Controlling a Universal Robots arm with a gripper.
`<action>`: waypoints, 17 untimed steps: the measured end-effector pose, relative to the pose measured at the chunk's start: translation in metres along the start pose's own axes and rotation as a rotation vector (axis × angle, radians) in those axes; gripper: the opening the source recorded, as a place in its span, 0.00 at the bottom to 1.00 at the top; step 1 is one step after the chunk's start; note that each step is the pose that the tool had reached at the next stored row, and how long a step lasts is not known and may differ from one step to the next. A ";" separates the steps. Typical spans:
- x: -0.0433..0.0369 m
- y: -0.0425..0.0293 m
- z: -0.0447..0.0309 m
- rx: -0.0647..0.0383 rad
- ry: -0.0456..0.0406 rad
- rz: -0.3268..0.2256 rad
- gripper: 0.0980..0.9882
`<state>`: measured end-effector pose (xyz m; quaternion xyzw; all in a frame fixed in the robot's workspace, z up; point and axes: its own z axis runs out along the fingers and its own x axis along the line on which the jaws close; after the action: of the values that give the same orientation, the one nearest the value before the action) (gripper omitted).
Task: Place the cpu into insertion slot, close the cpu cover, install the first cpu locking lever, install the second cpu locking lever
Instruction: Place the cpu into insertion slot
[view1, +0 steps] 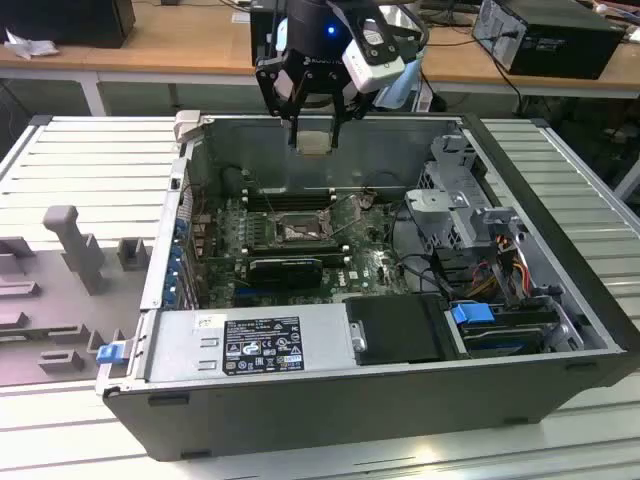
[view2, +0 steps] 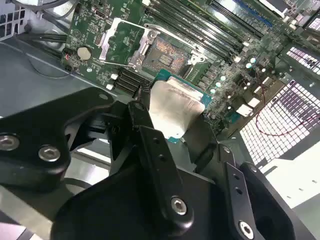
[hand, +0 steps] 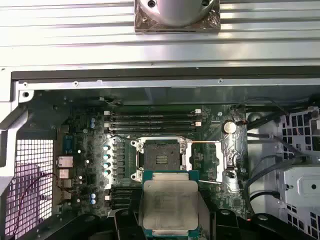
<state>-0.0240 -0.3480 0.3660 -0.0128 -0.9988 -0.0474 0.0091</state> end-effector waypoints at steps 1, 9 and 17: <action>0.0000 0.0000 0.0000 0.000 -0.0004 0.004 0.48; 0.0000 -0.0005 0.0011 -0.002 -0.0079 0.083 0.48; -0.0001 -0.0006 0.0014 -0.002 -0.0104 0.110 0.48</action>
<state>-0.0240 -0.3484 0.3646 -0.0679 -0.9965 -0.0479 0.0065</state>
